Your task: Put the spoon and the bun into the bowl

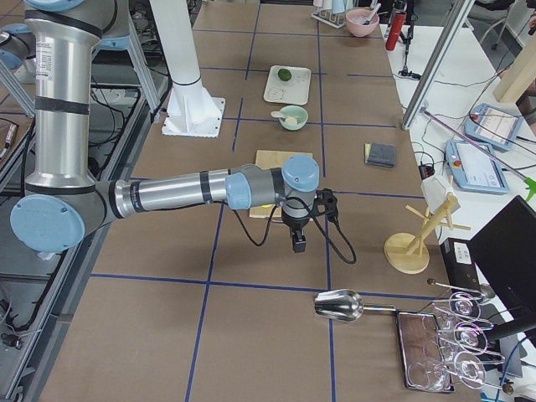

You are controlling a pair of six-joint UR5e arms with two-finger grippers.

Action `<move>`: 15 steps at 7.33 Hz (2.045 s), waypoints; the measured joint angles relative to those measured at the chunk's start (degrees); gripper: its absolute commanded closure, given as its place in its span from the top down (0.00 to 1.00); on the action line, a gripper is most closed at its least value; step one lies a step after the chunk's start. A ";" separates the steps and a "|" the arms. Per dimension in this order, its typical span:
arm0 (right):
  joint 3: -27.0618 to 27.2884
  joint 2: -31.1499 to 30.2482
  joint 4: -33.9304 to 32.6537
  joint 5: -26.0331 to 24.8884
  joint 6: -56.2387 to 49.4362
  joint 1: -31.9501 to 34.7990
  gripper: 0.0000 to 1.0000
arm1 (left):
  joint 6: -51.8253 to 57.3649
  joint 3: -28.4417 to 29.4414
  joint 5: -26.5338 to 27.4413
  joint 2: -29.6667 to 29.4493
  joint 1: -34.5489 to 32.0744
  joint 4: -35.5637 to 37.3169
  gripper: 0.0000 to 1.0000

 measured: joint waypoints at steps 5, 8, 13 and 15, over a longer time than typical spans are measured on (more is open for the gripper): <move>-2.22 -1.05 -0.24 0.52 -5.65 2.27 1.00 | -0.08 2.31 -2.25 1.07 0.17 -6.50 1.00; -2.80 -2.45 -0.26 1.19 -8.41 6.06 1.00 | 0.00 2.27 -2.98 1.00 0.21 -7.26 1.00; -3.02 -2.37 -0.21 0.72 -8.26 6.54 1.00 | -1.22 4.58 -0.65 1.68 0.14 -6.80 1.00; -3.16 -2.33 -0.20 0.75 -8.26 6.80 1.00 | -6.02 3.10 0.70 2.18 0.09 -5.85 1.00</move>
